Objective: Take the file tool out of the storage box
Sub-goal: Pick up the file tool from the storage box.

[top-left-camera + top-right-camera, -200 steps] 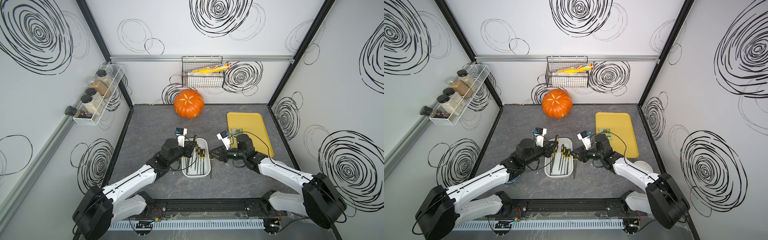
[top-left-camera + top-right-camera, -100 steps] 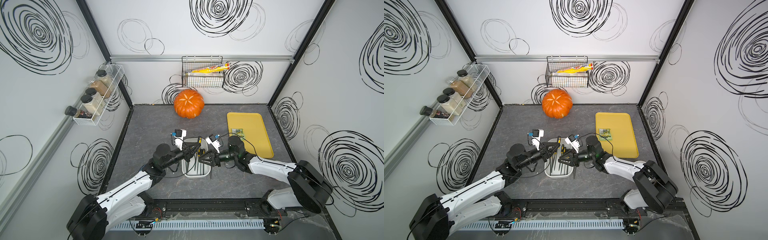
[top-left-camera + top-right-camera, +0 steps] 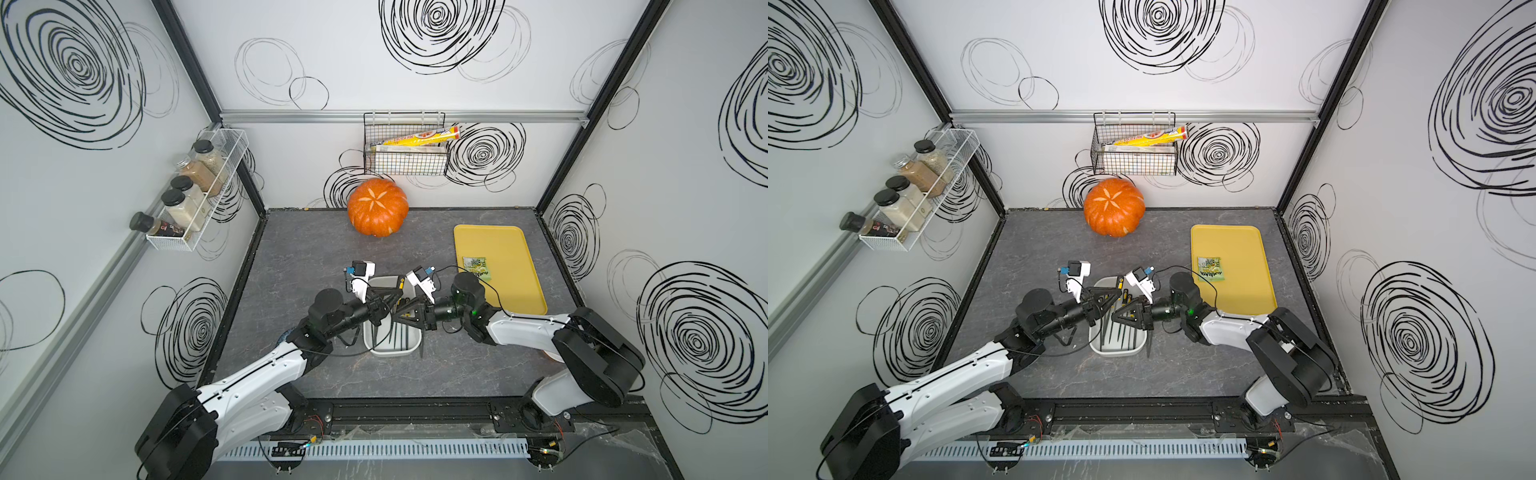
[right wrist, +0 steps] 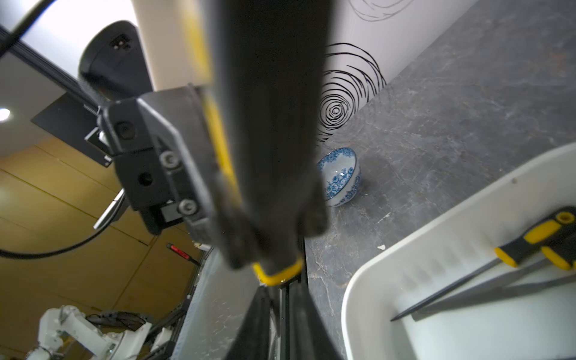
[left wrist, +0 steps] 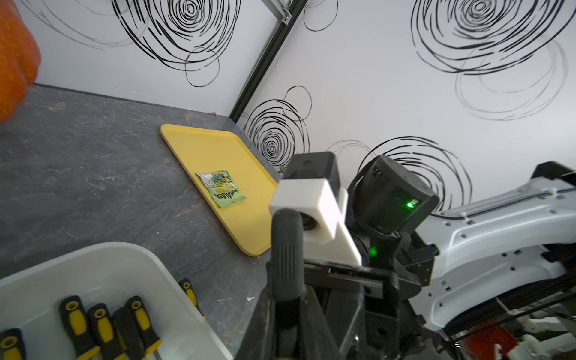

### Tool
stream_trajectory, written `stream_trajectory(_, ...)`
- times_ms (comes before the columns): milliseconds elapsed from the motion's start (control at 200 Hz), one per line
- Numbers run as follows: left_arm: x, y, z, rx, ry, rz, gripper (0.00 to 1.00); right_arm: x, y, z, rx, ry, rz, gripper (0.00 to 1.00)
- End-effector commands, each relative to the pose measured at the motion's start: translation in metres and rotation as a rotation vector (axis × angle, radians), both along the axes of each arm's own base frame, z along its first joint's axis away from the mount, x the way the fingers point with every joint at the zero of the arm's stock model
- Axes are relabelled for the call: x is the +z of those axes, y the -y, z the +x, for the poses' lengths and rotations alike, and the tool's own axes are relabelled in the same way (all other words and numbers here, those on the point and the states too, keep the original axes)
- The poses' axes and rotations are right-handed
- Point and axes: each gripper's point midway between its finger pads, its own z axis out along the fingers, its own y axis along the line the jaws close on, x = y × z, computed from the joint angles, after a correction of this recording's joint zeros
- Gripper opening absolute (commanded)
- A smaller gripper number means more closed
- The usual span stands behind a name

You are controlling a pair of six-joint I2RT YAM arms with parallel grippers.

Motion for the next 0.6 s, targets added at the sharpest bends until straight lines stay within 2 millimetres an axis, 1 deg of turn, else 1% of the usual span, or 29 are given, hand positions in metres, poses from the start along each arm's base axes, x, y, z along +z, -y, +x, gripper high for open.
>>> stream_trajectory(0, 0.016, 0.005, -0.005, -0.026, 0.059, -0.037, 0.00, 0.016, -0.004, -0.001, 0.018, 0.030, 0.054, 0.05)
stream_trajectory(70, 0.016, 0.003, -0.005, -0.018, 0.066, -0.036, 0.00, 0.012, -0.004, 0.000, 0.013, 0.030, 0.044, 0.00)
stream_trajectory(130, 0.016, 0.002, -0.005, -0.010, 0.067, -0.032, 0.00, 0.009, -0.003, -0.001, 0.010, 0.023, 0.038, 0.00)
stream_trajectory(155, 0.016, 0.002, -0.004, -0.006, 0.067, -0.029, 0.04, 0.009, -0.003, -0.001, 0.010, 0.022, 0.037, 0.00)
stream_trajectory(175, 0.015, 0.002, -0.004, -0.005, 0.064, -0.025, 0.10, 0.009, -0.002, -0.001, 0.009, 0.020, 0.035, 0.00)
stream_trajectory(200, 0.014, 0.002, -0.003, -0.003, 0.064, -0.019, 0.19, 0.007, -0.002, -0.001, 0.006, 0.012, 0.026, 0.00)
stream_trajectory(225, 0.014, 0.002, -0.003, -0.003, 0.069, -0.013, 0.31, 0.004, -0.001, 0.000, -0.001, 0.006, 0.013, 0.00)
stream_trajectory(275, 0.014, 0.000, -0.002, 0.004, 0.070, -0.007, 0.52, -0.006, 0.000, 0.004, -0.031, -0.014, -0.046, 0.00)
stream_trajectory(295, 0.014, 0.000, -0.002, 0.010, 0.070, -0.004, 0.66, -0.012, 0.001, 0.007, -0.053, -0.030, -0.084, 0.00)
stream_trajectory(320, 0.014, -0.002, -0.001, 0.022, 0.072, 0.000, 0.93, -0.021, 0.003, 0.011, -0.082, -0.047, -0.139, 0.00)
stream_trajectory(330, 0.014, -0.003, -0.001, 0.026, 0.074, 0.000, 0.98, -0.023, 0.004, 0.012, -0.094, -0.047, -0.161, 0.00)
stream_trajectory(355, 0.015, -0.005, -0.002, 0.035, 0.078, 0.000, 0.99, -0.030, 0.006, 0.016, -0.122, -0.050, -0.217, 0.00)
stream_trajectory(375, 0.016, -0.006, -0.002, 0.042, 0.080, 0.000, 0.99, -0.039, 0.011, 0.017, -0.143, -0.068, -0.279, 0.00)
stream_trajectory(380, 0.017, -0.007, -0.001, 0.046, 0.082, 0.000, 0.99, -0.039, 0.011, 0.019, -0.155, -0.061, -0.284, 0.00)
stream_trajectory(456, 0.019, -0.015, 0.001, 0.092, 0.088, 0.005, 0.99, -0.063, 0.035, 0.027, -0.283, -0.094, -0.477, 0.00)
stream_trajectory(531, 0.018, -0.024, 0.004, 0.146, 0.080, 0.013, 0.99, -0.073, 0.057, 0.025, -0.347, -0.113, -0.590, 0.00)
stream_trajectory(591, 0.020, -0.025, 0.004, 0.151, 0.092, 0.016, 0.99, -0.082, 0.074, 0.021, -0.389, -0.142, -0.682, 0.00)
